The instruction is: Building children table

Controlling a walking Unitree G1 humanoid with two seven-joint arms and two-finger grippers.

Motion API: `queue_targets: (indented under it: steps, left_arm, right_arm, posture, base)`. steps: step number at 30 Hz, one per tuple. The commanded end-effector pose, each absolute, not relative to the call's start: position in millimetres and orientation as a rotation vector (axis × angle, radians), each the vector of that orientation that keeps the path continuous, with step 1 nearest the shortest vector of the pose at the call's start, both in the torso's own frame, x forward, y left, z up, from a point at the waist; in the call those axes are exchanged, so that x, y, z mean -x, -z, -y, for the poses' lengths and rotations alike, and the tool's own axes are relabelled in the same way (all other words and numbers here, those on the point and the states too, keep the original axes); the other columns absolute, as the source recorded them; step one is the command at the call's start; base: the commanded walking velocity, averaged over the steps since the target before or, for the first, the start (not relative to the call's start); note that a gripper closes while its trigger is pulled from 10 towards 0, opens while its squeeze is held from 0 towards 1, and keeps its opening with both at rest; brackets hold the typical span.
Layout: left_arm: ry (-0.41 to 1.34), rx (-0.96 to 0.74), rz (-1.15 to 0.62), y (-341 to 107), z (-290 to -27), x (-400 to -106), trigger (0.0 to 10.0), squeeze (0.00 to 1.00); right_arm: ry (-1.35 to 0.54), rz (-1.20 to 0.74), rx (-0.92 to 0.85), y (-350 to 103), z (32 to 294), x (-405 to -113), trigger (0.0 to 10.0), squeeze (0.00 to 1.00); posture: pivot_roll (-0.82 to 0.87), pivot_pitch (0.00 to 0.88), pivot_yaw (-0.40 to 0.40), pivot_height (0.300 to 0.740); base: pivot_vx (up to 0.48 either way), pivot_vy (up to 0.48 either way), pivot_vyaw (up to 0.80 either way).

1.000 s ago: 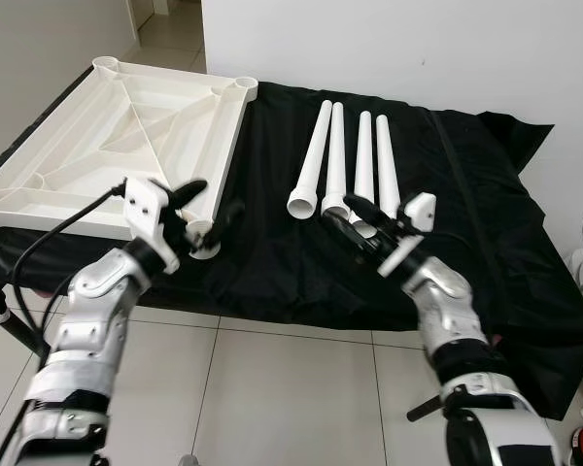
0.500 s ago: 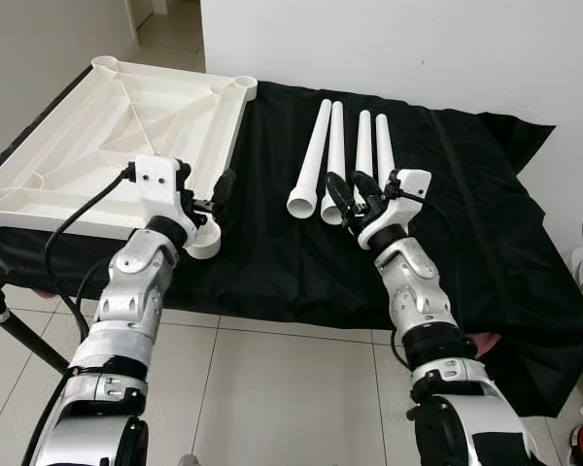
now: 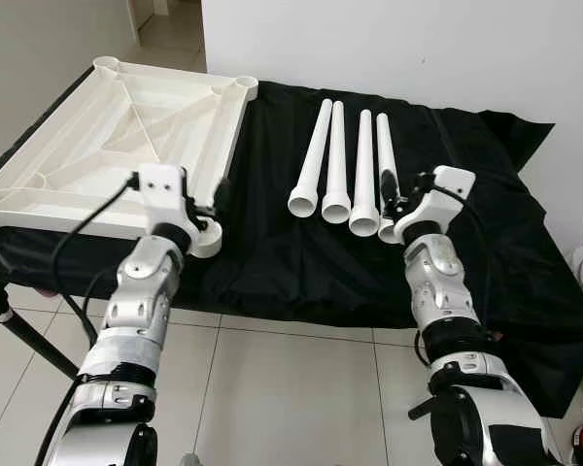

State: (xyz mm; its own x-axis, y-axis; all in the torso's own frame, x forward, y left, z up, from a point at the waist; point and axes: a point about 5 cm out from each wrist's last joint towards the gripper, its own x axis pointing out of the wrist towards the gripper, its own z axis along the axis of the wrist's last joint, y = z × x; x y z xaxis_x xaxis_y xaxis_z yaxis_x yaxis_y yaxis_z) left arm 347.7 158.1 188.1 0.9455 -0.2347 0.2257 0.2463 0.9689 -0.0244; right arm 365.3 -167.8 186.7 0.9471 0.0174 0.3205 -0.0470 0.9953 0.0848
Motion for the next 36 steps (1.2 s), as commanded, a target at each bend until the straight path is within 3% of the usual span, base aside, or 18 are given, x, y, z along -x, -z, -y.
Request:
queue_targets:
  steps: [1,5,16,36]
  left_arm:
    - [0.095,0.071,0.221,-185,-164,-346,10.0,0.0]
    - [0.11,0.076,0.219,-171,-157,-337,10.0,0.0]
    - [0.107,0.023,0.235,-162,-154,-322,10.0,0.0]
    - [0.068,0.013,0.266,-167,-163,-317,10.0,0.0]
  right_arm:
    - [-0.069,0.364,-0.058,-188,160,-360,10.0,0.0]
    - [-0.159,0.396,-0.045,-177,142,-342,10.0,0.0]
    - [-0.166,0.4,-0.019,-166,139,-327,10.0,0.0]
    - [-0.174,0.402,0.015,-170,139,-329,10.0,0.0]
  posture:
    - [0.04,0.0,-0.023,0.74]
    - [0.04,0.0,-0.036,0.74]
    - [0.05,0.0,-0.048,0.74]
    - [0.07,0.0,-0.076,0.74]
  base:
    - [0.0,0.0,0.0]
    - [0.0,0.0,0.0]
    - [0.0,0.0,0.0]
    - [0.0,0.0,0.0]
